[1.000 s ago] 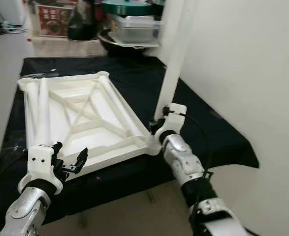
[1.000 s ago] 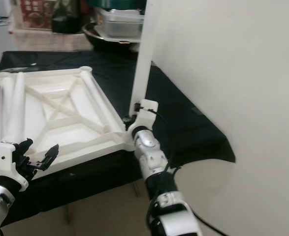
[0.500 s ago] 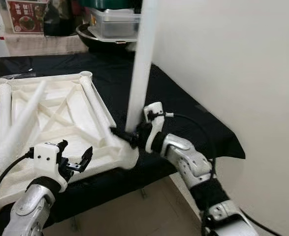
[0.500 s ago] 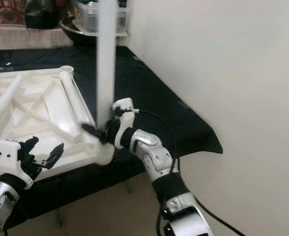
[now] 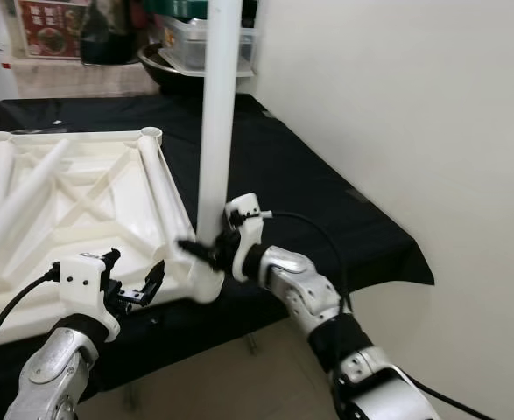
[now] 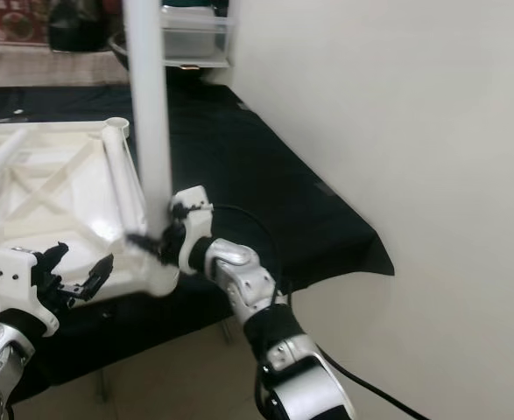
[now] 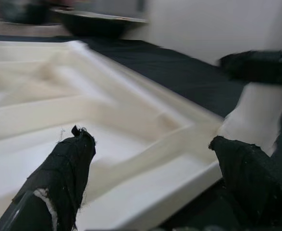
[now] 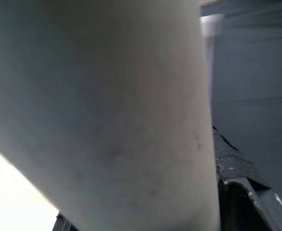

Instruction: Building children table

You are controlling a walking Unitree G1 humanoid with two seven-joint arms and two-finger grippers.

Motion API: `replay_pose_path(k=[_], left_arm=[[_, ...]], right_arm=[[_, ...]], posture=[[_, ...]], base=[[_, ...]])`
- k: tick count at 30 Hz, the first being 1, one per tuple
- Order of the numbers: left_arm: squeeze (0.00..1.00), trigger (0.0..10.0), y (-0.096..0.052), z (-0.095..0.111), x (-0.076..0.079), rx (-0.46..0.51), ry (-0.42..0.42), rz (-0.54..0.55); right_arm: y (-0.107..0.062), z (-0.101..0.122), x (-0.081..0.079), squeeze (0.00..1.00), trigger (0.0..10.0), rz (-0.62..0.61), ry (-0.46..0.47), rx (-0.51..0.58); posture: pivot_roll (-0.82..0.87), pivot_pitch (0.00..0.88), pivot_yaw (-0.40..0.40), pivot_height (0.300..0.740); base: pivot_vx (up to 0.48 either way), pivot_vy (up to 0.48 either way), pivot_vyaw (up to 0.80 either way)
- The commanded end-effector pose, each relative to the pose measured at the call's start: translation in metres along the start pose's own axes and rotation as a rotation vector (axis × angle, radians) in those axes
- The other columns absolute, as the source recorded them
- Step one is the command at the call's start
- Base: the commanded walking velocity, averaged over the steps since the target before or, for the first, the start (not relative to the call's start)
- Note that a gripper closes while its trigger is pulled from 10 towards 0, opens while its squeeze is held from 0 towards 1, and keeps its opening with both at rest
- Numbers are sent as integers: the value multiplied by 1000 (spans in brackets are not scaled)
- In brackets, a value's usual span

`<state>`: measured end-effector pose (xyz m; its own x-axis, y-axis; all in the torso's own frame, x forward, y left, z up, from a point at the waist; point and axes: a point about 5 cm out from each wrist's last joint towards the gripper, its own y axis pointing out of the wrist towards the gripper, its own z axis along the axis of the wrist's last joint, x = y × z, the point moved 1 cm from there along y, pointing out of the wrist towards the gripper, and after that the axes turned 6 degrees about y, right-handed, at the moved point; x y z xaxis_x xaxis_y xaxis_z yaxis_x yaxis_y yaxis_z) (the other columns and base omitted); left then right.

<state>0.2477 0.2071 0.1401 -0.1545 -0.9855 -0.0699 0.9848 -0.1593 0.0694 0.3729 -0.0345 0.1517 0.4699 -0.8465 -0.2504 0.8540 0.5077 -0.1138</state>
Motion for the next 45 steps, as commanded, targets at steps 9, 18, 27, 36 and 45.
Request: replay_pose_path(k=[9,18,27,36,45], left_arm=[[0,10000,0,1,2,8,-12,-8],[0,10000,0,0,2,9,-13,-8],[0,10000,0,0,1,8,-11,-8],[0,10000,0,0,0,3,-9,-11],[0,10000,0,1,1,4,-11,-16]], right_arm=[[-19,-31,37,0,10000,-371,50,-117],[-6,-5,-12,694,10000,122,76,-7],[-30,6,-38,0,10000,668,-51,-24],[-26,-13,-45,0,4000,708,-80,-123],[-7,-25,13,0,0,-12,-7,-129]], posture=[[191,0,-161,740],[202,0,-172,740],[203,0,-169,740],[205,0,-160,740],[193,0,-153,740]], base=[[0,0,0],[0,0,0],[0,0,0],[0,0,0],[0,0,0]])
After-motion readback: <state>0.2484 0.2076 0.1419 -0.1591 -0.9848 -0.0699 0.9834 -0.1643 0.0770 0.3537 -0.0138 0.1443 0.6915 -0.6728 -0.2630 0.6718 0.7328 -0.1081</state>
